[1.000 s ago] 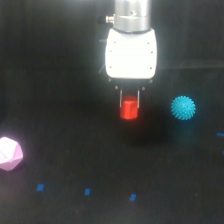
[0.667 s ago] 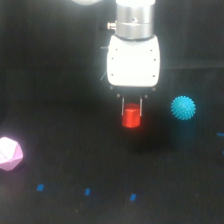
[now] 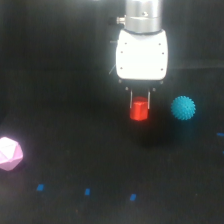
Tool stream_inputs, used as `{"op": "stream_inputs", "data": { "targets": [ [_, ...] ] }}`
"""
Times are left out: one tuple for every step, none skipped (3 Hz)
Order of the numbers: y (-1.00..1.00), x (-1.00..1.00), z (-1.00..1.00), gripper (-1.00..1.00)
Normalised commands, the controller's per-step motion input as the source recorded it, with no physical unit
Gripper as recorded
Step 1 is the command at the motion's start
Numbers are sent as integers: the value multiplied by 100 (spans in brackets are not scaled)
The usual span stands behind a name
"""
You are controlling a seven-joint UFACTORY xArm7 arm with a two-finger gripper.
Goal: Pick up the red object from the table
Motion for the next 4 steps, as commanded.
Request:
{"op": "stream_inputs", "data": {
  "targets": [
    [20, -32, 41, -100],
    [32, -35, 50, -45],
    [27, 24, -10, -88],
    [-98, 49, 19, -100]
  ]
}}
